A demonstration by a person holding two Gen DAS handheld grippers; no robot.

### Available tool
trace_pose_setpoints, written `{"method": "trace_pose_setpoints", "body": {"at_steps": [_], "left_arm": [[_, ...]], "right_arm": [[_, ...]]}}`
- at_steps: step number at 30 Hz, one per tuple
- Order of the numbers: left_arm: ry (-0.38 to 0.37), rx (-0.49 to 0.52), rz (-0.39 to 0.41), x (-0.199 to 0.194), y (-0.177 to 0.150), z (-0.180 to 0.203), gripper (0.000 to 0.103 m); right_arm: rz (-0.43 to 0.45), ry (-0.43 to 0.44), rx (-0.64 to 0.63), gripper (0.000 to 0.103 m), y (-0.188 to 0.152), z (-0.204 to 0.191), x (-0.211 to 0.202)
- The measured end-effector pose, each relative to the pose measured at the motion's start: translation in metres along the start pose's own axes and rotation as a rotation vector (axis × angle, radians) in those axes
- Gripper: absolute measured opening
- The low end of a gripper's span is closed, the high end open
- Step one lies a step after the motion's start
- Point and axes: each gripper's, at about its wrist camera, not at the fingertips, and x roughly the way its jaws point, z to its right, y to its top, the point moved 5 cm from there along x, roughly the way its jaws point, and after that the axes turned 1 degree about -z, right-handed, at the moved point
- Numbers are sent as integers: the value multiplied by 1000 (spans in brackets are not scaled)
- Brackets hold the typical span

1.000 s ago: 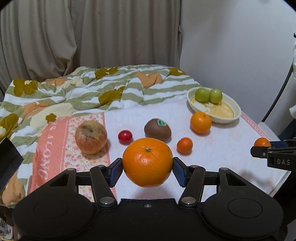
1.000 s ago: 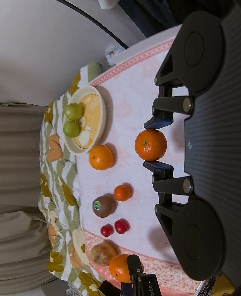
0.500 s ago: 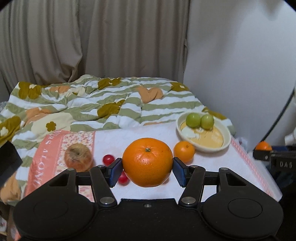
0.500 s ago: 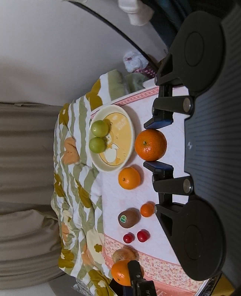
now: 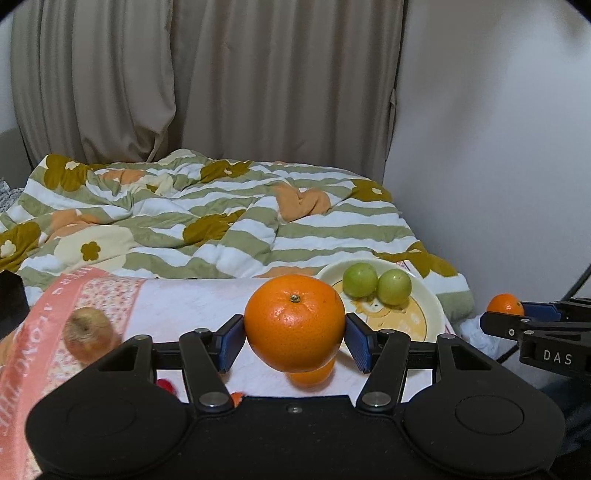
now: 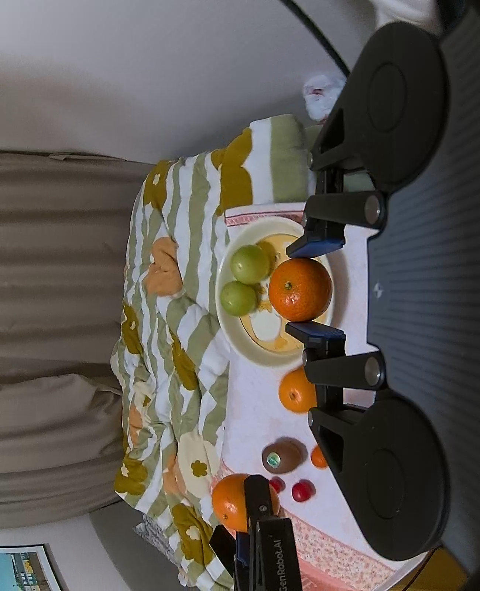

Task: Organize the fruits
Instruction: 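Carry the orange and mandarin toward the white bowl with both tools, then release the orange with the left tool while the right tool releases the mandarin into the bowl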

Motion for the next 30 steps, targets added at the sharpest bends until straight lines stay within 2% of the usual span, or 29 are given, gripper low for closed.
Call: {"method": "trace_pose_setpoints", "body": {"at_steps": [7,13,22,30], "left_arm": [[-4,34,-26,42,13,30,62],[-30,122,-63,92,18,51,62],[-45,260,-142,159,10,71,62],[-26,340,-176,192,0,77,63]], "right_arm": [[-23,7,20,52,7,33,35],[-43,-39,60,52,9,52,61],[-94,-73,99,53,6,72,95],[-126,-89,117,53,1,80,115]]}}
